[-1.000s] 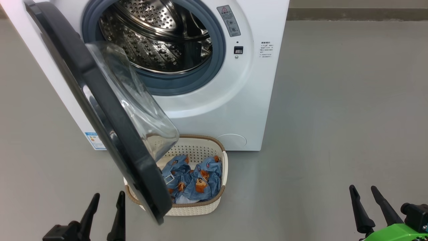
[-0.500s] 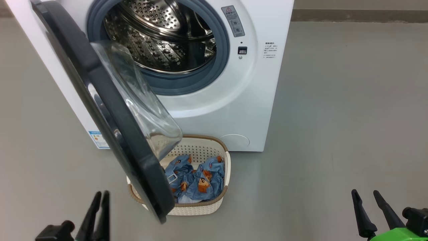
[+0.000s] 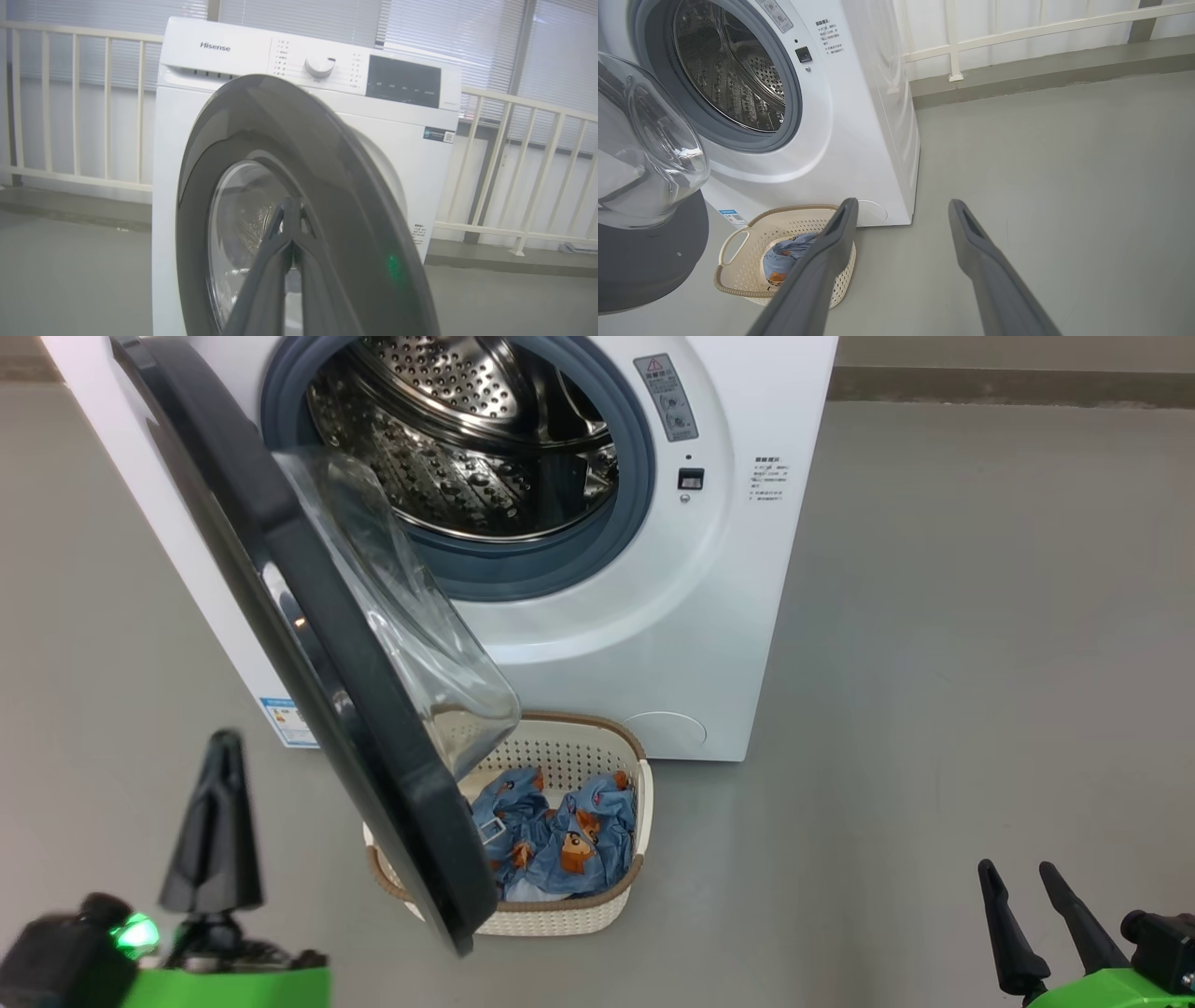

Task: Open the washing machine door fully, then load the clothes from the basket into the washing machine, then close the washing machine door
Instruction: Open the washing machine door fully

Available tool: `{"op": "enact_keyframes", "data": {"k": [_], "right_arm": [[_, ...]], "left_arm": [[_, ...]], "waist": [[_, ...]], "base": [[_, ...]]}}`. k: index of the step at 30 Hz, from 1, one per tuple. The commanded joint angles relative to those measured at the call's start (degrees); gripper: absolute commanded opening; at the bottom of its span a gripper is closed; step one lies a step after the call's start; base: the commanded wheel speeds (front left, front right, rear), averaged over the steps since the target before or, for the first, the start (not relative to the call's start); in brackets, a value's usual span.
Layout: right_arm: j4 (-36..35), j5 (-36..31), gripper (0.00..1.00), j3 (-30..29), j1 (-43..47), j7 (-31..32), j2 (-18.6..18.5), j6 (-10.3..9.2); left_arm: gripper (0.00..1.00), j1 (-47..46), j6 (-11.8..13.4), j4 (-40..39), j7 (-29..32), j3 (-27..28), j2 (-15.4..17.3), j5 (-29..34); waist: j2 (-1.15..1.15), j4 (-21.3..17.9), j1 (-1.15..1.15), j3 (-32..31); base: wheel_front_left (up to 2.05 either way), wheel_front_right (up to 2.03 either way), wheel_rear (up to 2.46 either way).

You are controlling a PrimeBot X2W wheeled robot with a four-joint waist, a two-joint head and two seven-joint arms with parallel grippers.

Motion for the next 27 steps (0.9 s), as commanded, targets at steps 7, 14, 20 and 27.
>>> {"op": "enact_keyframes", "data": {"k": [7,14,20,27], "right_arm": [[-1.6,-0.5,1.00,1.4,0.3,-0.7,-1.3,0.09],[-1.6,-1.1,1.00,1.0,0.2,-0.7,-1.3,0.09],[-2.0,-2.0,1.00,0.8,-0.4,-0.7,-1.1,0.09],[-2.2,-2.7,1.00,0.2,-0.6,-0.7,-0.7,0.09]], "left_arm": [[0.00,-3.0,-0.2,-9.5,-0.3,-9.8,-0.4,5.6],[0.00,-4.3,-0.2,-4.5,-0.3,-24.9,-1.3,3.5],[0.00,-6.0,0.0,3.9,-0.3,-26.3,-1.6,0.1],[0.00,-7.5,1.2,10.2,-0.3,-23.3,-1.7,-2.4]], "waist": [[0.00,0.1,0.00,0.3],[0.00,0.1,0.00,1.0],[0.00,0.2,0.00,1.7],[0.00,0.3,0.00,1.7]], "base": [[0.00,0.00,0.00],[0.00,0.00,0.00],[0.00,0.00,0.00],[0.00,0.00,0.00]]}}
